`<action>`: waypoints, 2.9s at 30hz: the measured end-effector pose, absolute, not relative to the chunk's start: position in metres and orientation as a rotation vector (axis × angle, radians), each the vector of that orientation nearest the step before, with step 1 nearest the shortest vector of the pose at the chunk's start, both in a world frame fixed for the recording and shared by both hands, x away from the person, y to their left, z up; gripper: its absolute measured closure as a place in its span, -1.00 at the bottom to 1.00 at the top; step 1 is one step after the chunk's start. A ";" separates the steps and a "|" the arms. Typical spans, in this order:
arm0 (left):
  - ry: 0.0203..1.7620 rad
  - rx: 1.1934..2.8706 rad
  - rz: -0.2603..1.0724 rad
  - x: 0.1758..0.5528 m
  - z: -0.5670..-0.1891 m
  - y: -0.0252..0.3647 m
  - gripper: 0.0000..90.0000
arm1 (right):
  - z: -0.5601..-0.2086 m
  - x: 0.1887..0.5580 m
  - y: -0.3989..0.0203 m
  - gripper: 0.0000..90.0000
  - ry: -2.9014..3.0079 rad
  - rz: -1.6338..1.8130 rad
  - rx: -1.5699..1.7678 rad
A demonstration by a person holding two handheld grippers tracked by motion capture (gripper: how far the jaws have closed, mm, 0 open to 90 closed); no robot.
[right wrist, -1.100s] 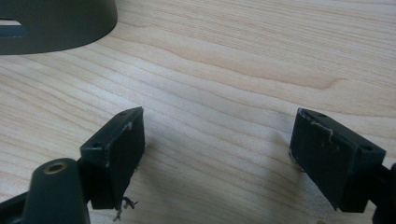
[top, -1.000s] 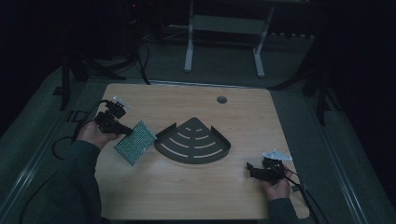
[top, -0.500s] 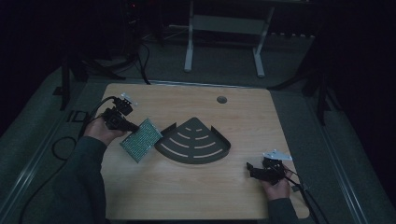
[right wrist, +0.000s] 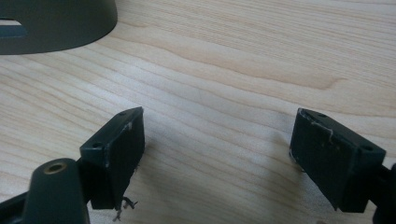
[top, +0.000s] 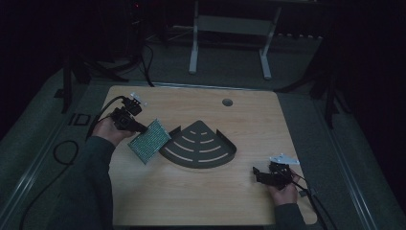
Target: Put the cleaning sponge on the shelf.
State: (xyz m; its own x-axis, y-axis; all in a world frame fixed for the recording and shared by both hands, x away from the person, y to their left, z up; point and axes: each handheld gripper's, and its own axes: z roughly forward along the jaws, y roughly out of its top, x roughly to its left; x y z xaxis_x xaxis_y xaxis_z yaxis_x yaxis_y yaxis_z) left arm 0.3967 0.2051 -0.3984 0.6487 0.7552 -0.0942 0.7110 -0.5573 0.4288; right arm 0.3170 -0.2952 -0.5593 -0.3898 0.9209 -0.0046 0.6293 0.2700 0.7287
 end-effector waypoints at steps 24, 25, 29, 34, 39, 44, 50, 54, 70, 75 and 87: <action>1.101 2.461 0.150 0.413 -0.400 0.173 1.00 | -0.559 0.317 -0.295 -0.62 2.117 0.912 1.399; 1.100 2.462 0.150 0.413 -0.400 0.172 1.00 | -0.559 0.317 -0.295 -0.62 2.117 0.912 1.399; 1.095 2.474 0.155 0.415 -0.402 0.167 1.00 | -0.559 0.317 -0.295 -0.62 2.118 0.912 1.399; 1.085 2.469 0.162 0.418 -0.403 0.164 1.00 | -0.559 0.317 -0.295 -0.62 2.118 0.912 1.398; 1.084 2.458 0.160 0.422 -0.405 0.162 1.00 | -0.559 0.317 -0.295 -0.62 2.118 0.912 1.398; 1.073 2.457 0.161 0.425 -0.407 0.161 1.00 | -0.559 0.317 -0.295 -0.62 2.118 0.912 1.399; 1.080 2.466 0.164 0.429 -0.410 0.160 1.00 | -0.559 0.317 -0.295 -0.62 2.118 0.911 1.398; 1.079 2.465 0.161 0.430 -0.412 0.158 1.00 | -0.559 0.317 -0.295 -0.62 2.118 0.912 1.398; 1.082 2.455 0.162 0.437 -0.416 0.154 1.00 | -0.559 0.317 -0.295 -0.62 2.118 0.912 1.398; 1.092 2.450 0.159 0.439 -0.417 0.153 1.00 | -0.559 0.317 -0.295 -0.62 2.118 0.911 1.398; 1.078 2.430 0.165 0.444 -0.420 0.148 1.00 | -0.559 0.317 -0.295 -0.62 2.118 0.912 1.398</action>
